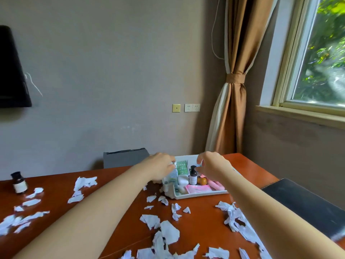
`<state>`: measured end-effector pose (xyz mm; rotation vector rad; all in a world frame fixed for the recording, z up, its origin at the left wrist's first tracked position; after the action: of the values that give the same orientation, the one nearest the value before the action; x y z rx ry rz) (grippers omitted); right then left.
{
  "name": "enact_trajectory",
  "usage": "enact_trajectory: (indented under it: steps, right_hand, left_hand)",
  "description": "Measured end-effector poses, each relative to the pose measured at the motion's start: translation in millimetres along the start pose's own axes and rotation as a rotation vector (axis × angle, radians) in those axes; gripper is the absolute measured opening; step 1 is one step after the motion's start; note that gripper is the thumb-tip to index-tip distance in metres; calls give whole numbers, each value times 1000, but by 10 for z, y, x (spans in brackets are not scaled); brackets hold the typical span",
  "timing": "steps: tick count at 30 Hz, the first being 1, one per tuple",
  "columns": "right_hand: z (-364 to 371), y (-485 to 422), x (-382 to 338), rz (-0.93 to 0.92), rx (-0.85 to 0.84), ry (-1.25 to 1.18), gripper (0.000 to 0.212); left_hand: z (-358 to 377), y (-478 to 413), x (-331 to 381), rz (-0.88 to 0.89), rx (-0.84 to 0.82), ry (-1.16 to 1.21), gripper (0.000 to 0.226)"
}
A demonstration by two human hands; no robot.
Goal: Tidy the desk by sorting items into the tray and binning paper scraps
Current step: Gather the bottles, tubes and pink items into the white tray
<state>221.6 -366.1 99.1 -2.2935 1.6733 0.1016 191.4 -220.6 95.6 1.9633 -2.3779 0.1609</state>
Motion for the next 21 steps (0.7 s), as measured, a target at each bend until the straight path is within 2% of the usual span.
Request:
enact_trajectory:
  steps: [7, 14, 21]
  right_hand:
    - [293, 477, -940, -178, -152, -88, 31]
    - [872, 880, -1884, -354, -313, -142, 22]
    - [1269, 1255, -2702, -473, -403, -155, 23]
  left_hand:
    - [-29, 1086, -621, -74, 21, 16, 41]
    - [110, 2190, -1446, -234, -56, 66, 47]
    - [297, 3089, -2217, -366, 19, 87, 44]
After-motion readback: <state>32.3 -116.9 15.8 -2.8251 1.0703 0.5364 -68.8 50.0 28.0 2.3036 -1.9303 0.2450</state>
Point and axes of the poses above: each hand's wrist, its own y-axis away from the middle knuckle, its own z-axis out of the palm, x = y × z, the point moved 8 cm from there along -y, towards the middle knuckle, and after that the axes turned 1 degree about -x, right-handed, at the moved point
